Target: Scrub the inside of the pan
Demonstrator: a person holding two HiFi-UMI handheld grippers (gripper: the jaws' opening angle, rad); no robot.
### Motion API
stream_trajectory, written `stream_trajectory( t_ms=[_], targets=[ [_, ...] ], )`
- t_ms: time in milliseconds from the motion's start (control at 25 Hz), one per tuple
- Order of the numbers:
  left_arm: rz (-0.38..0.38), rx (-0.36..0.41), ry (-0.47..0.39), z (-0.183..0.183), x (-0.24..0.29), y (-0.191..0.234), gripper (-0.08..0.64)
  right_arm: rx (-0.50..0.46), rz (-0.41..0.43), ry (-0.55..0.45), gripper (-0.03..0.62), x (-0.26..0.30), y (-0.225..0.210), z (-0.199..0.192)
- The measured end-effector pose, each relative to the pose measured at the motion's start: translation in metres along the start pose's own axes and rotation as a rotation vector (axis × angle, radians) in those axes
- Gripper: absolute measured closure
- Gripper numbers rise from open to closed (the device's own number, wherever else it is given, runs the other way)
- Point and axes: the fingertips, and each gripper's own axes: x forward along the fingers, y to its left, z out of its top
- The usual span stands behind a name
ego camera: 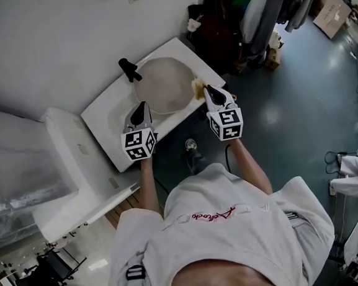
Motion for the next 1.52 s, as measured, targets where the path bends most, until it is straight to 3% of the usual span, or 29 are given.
stream_trajectory(
  t_ms=[320,880,1520],
  targets=[
    [0.010,0.005,0.010,0.025,0.070,0.024,0.560,0.000,0.016,0.003,0.565,0.074,-0.031,0.027],
    [0.085,0.020,-0.010,0.059,0.134,0.069,0.560,-0.024,0.135,-0.027,0.565,0.174,-0.032,0.069],
    [0.164,0.005,0.092,0.026,0.123,0.096,0.560,0.000,0.214,0.065,0.564,0.204,-0.016,0.033]
  ],
)
